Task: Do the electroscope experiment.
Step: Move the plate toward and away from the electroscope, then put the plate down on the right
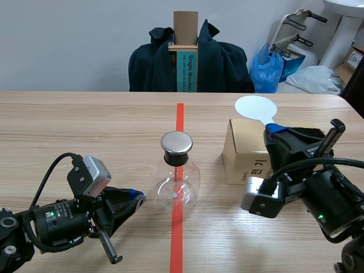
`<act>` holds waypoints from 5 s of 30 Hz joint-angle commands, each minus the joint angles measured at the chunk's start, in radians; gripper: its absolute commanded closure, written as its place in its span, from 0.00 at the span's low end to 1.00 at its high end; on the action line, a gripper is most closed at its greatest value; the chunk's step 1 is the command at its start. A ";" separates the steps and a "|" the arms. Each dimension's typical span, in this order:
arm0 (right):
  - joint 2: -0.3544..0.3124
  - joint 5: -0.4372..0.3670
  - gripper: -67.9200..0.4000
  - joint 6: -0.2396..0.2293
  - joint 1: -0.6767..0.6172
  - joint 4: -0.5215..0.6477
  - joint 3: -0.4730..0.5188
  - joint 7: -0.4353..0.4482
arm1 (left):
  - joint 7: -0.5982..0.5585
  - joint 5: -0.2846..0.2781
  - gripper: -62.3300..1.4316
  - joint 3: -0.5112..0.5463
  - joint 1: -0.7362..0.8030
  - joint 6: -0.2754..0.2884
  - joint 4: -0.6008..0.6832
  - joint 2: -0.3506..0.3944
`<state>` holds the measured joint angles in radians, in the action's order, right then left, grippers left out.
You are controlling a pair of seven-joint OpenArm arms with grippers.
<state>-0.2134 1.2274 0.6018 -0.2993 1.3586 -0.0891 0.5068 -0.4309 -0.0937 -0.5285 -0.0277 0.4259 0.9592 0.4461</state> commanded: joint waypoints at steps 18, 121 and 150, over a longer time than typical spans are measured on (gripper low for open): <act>-0.011 0.000 0.98 0.012 0.014 0.026 0.005 0.403 | -0.013 -0.009 0.93 0.010 0.000 0.003 0.019 -0.002; -0.011 -0.005 0.98 0.012 0.017 0.026 0.006 0.455 | 0.008 -0.010 0.93 0.011 0.000 0.003 0.019 -0.002; -0.011 -0.109 0.98 -0.133 0.015 0.025 -0.074 -0.278 | 0.009 -0.010 0.93 0.011 0.000 0.003 0.019 -0.003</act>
<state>-0.2131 1.1316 0.4549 -0.2974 1.3594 -0.1665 0.2337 -0.4015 -0.0940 -0.5278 -0.0273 0.4259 0.9592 0.4461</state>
